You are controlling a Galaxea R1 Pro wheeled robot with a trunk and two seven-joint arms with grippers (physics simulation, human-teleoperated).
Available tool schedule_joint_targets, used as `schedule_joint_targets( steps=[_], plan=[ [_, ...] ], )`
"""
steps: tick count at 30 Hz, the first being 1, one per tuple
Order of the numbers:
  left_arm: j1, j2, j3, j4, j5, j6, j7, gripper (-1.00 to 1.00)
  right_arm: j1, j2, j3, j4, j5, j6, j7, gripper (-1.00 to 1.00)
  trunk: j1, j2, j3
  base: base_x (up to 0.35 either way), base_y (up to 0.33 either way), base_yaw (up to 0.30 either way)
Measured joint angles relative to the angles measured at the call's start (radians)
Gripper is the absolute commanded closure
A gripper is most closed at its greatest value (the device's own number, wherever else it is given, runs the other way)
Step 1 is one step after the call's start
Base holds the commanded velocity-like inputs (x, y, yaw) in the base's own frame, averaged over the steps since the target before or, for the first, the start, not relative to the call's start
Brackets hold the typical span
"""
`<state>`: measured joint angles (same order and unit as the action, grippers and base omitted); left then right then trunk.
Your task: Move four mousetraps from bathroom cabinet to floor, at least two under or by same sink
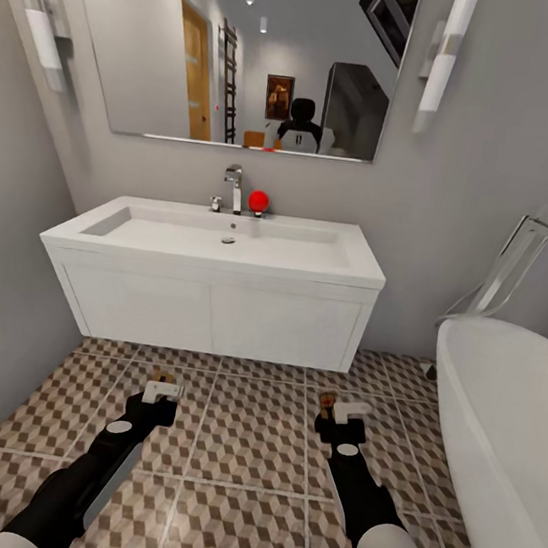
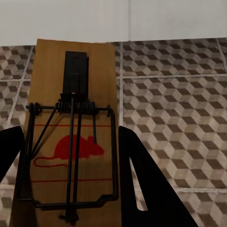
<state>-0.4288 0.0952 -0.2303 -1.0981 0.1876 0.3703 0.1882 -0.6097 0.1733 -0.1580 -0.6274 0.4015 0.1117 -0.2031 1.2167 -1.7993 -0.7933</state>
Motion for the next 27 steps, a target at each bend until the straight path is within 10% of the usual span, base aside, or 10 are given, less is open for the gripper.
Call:
schedule_joint_targets(
  steps=[27],
  plan=[
    [0.0,0.0,-0.003,0.001,0.0,-0.001,0.0,1.0,0.0,0.0,0.001,0.0,0.001,-0.009,0.001,1.0,0.104,-0.189,-0.123,0.0,0.0,0.0]
  ],
)
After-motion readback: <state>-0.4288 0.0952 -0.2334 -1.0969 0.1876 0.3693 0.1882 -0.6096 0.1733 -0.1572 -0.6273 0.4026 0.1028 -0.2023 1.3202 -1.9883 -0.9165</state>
